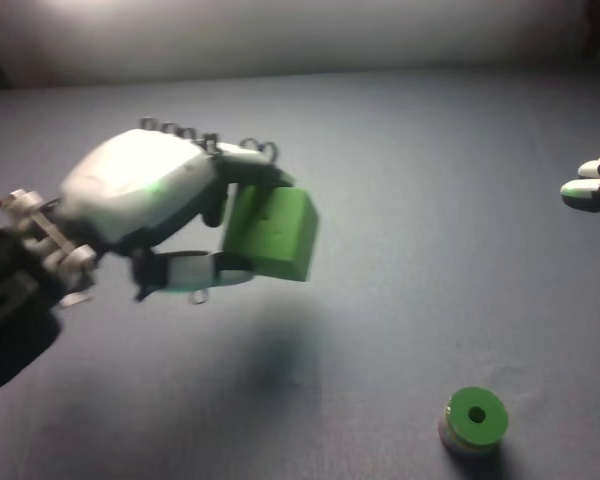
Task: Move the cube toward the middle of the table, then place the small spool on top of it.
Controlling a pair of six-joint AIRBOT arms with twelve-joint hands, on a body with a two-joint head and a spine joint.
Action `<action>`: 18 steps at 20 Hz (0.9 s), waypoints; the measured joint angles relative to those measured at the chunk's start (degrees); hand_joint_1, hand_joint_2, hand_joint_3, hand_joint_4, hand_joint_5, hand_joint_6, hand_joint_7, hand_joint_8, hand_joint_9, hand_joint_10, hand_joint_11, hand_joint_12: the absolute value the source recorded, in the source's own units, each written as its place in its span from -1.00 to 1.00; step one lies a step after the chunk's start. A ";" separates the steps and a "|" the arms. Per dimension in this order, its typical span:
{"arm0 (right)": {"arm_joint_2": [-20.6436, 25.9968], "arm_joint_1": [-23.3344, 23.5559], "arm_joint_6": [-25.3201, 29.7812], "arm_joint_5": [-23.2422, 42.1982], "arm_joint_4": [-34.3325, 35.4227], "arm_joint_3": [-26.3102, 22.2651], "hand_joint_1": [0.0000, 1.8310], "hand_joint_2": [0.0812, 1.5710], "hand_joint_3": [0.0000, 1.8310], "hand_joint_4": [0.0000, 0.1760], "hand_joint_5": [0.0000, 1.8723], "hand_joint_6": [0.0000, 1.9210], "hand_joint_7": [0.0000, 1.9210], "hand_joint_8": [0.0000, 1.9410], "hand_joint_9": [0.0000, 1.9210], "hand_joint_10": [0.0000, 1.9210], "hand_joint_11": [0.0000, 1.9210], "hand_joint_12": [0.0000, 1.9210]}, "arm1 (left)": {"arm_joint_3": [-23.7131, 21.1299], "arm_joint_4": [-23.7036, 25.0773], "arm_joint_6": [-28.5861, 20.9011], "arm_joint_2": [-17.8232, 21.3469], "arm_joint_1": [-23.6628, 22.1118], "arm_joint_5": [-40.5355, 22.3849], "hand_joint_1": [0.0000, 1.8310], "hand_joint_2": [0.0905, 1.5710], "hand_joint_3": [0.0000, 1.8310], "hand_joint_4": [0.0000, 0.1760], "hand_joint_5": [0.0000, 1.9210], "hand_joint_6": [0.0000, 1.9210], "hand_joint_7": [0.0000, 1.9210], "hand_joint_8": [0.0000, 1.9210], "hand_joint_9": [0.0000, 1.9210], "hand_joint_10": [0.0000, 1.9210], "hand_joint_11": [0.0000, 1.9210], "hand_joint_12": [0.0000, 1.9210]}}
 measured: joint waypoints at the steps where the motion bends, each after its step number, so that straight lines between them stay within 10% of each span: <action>1: -0.07 0.02 0.00 -0.11 0.11 0.00 -0.19 0.64 -1.00 -1.00 -0.42 -1.00 -0.49 -1.00 -0.50 -1.00 -0.80 -0.18 | 1.07 1.57 -0.68 -1.40 -1.70 2.38 0.34 0.42 -1.00 -1.00 -0.09 0.07 0.03 0.15 0.00 -0.26 -0.22 0.33; 6: -0.39 0.24 0.04 -0.28 0.04 0.20 -0.11 0.64 -1.00 -1.00 -0.38 -0.99 -0.47 -0.99 -0.47 -0.99 -0.81 -0.12 | 4.74 5.70 -0.92 -5.90 -6.49 9.18 0.52 0.32 -1.00 -1.00 0.17 -0.53 0.14 -0.11 0.04 0.25 -0.10 0.30; 8: -0.42 0.26 0.04 -0.28 0.22 0.44 -0.10 0.62 -1.00 -1.00 -0.22 -0.99 -0.40 -1.00 -0.43 -0.99 -0.82 -0.10 | 5.60 5.57 -1.07 -6.60 -6.45 12.26 0.39 0.32 -1.00 -1.00 0.14 -0.33 0.15 -0.03 0.10 -0.26 -0.08 0.24; 9: -0.39 0.26 0.07 -0.26 0.20 0.44 -0.10 0.63 -1.00 -1.00 -0.19 -0.99 -0.38 -1.00 -0.44 -1.00 -0.86 -0.05 | 5.99 5.53 -1.16 -6.75 -6.23 12.79 0.49 0.33 -0.99 -1.00 0.06 -0.25 0.10 -0.08 0.03 0.15 -0.08 0.24; 10: -0.42 0.26 0.07 -0.26 0.04 0.44 -0.02 0.62 -0.99 -0.73 -0.27 0.21 -0.37 -0.98 -0.43 -0.99 -0.90 0.03 | 6.01 5.27 -1.16 -6.78 -6.16 13.20 0.51 0.35 -1.00 -1.00 0.02 -0.18 0.07 -0.08 0.03 0.22 -0.08 0.18; 11: -0.42 0.26 0.07 -0.28 -0.04 0.44 -0.04 0.66 -1.00 -0.36 -0.34 0.53 -0.36 -0.99 -0.43 -0.99 -0.92 0.06 | 6.25 5.33 -1.16 -6.80 -5.97 13.77 0.61 0.35 -1.00 -1.00 0.01 -0.20 0.05 -0.11 0.04 0.10 -0.13 0.54; 13: -0.52 0.26 0.07 -0.28 0.15 0.44 -0.03 0.67 -1.00 -0.54 -0.35 0.60 -0.33 -0.99 -0.42 -0.99 -0.91 0.05 | 6.60 5.33 -1.25 -7.08 -5.44 14.75 0.63 0.35 -1.00 -1.00 -0.05 -0.08 0.04 -0.11 0.05 0.03 -0.16 0.61; 14: -0.52 0.26 0.07 -0.28 0.09 0.44 -0.02 0.68 -1.00 -0.75 -0.36 0.62 -0.33 -0.99 -0.42 -1.00 -0.92 0.04 | 6.67 4.96 -1.60 -7.15 -5.40 14.84 0.54 0.36 -1.00 -1.00 -0.03 -0.14 0.04 -0.01 0.05 0.19 -0.22 0.35; 16: -0.52 0.26 0.07 -0.26 0.02 0.44 -0.02 0.69 -1.00 -0.96 -0.37 0.63 -0.32 -1.00 -0.41 -0.99 -0.89 0.02 | 6.73 4.83 -1.57 -7.15 -5.40 14.80 0.49 0.25 -1.00 -1.00 -0.19 -0.90 -0.22 -0.87 -0.26 -0.71 -0.59 0.00; 18: -0.59 0.26 0.07 -0.28 0.02 0.44 -0.06 0.71 -1.00 -0.50 -0.39 0.66 -0.34 -1.00 -0.40 -1.00 -0.87 0.00 | 6.78 4.76 -1.53 -7.15 -5.25 14.78 0.31 0.25 -1.00 -1.00 -0.45 -1.00 -0.52 -1.00 -0.51 -0.99 -0.76 -0.36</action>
